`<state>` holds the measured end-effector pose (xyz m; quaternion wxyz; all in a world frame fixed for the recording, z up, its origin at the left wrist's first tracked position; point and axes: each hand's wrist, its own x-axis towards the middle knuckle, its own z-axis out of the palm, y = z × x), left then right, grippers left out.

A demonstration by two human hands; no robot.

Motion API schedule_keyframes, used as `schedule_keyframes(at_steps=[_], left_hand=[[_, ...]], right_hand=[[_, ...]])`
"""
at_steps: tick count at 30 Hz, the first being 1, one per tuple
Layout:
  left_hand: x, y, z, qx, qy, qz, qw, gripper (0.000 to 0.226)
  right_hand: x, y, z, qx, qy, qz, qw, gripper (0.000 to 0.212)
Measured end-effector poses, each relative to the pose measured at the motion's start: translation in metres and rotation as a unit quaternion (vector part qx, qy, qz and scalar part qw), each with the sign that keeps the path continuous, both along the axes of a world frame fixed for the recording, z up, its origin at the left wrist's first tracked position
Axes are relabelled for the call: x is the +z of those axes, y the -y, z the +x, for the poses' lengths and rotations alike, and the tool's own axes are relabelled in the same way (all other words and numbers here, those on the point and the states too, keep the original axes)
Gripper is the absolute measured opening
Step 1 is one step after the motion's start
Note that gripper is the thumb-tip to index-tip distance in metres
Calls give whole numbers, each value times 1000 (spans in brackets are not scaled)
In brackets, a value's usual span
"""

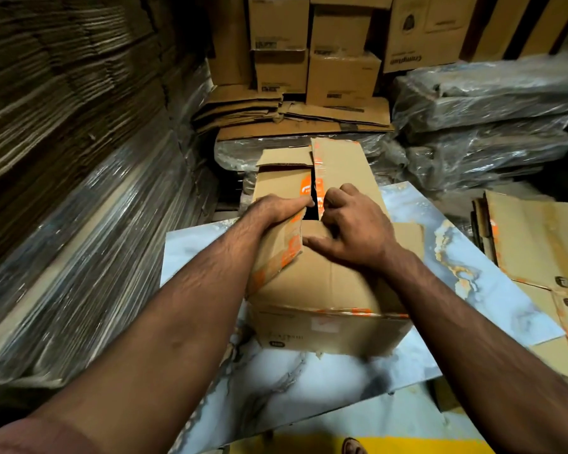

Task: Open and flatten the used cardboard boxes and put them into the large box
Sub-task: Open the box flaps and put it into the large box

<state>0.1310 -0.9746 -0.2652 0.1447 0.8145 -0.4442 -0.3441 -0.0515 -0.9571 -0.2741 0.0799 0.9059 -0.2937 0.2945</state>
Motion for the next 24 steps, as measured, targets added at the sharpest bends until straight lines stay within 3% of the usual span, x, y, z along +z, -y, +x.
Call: schedule_keyframes(at_steps=[12,17,21,24], left_hand=[[-2,-1,10,-15,-50,-8,999,78],[1,-4,7,-30,-58,-11,998,50],[-9,-3,8,-45,-65,1,997,62],[-44,-10,16,-75,56,13,996,80]], right_hand=[[19,-50,-10,-5,28,-92,995,45],[20,-81,-16,9,41,-122,992,44],[20,-109,-19,3,28,-106,994,41],[14,-129,-28,-6,11,-29,1000,40]])
